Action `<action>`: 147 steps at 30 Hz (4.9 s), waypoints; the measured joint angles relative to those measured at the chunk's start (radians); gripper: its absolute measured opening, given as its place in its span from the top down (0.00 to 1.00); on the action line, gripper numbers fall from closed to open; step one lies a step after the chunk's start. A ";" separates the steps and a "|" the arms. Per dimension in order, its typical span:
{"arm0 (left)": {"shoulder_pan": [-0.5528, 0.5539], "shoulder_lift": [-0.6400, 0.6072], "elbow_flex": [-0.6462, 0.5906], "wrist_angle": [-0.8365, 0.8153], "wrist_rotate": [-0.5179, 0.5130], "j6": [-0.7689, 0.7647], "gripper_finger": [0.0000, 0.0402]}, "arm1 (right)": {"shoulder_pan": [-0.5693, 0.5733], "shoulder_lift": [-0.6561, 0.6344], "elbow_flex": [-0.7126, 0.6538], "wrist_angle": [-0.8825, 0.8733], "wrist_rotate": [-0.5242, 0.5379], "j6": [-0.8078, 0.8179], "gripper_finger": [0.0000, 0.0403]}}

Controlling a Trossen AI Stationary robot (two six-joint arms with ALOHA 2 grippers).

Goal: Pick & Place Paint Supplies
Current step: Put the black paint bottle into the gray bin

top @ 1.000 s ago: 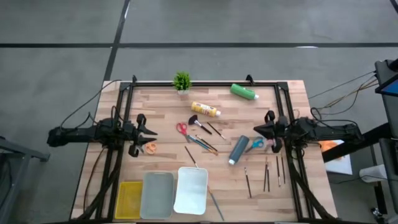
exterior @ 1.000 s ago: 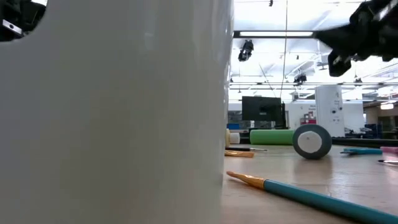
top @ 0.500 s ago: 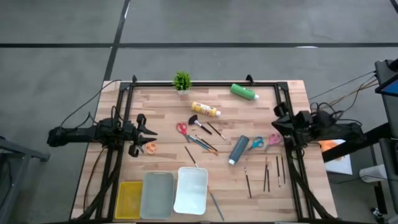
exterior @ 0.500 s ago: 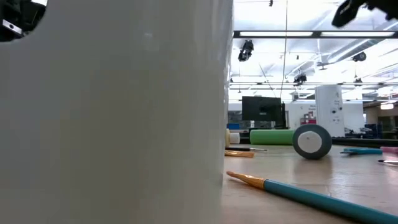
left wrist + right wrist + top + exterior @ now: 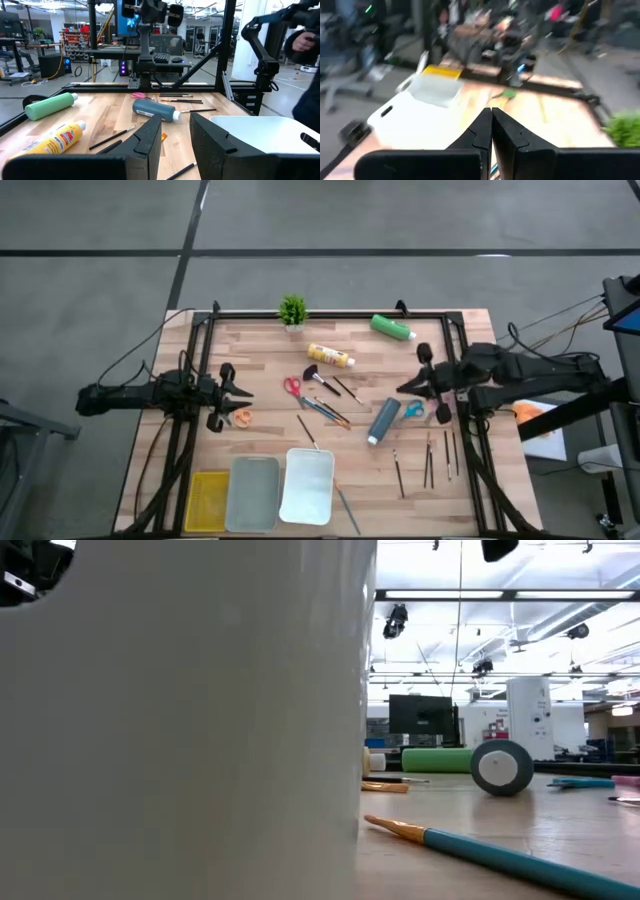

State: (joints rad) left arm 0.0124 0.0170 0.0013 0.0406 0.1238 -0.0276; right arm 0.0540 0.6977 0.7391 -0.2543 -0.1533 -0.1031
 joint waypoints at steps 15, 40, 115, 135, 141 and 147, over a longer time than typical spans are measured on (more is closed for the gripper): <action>0.000 0.000 0.000 0.000 0.000 0.000 0.74 | 0.000 0.264 0.207 -0.474 -0.314 -0.021 0.98; 0.000 0.000 0.000 0.000 0.000 0.000 0.74 | 0.013 0.544 0.173 -0.603 -0.157 -0.695 0.98; 0.000 0.000 0.000 0.000 0.000 0.000 0.74 | 0.012 0.934 0.170 -0.445 -0.005 -0.656 0.55; 0.000 0.000 0.000 0.000 0.000 0.000 0.74 | 0.018 0.666 0.255 -0.406 -0.003 -0.564 0.55; 0.000 0.000 0.000 0.000 0.000 0.000 0.74 | 0.063 0.575 0.270 -0.230 -0.003 -0.551 0.55; 0.000 0.000 0.000 0.000 0.000 0.000 0.74 | 0.122 0.573 0.263 -0.016 -0.001 -0.586 0.55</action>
State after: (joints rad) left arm 0.0124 0.0170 0.0011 0.0402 0.1242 -0.0275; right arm 0.1763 1.2706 1.0022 -0.2707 -0.1542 -0.6891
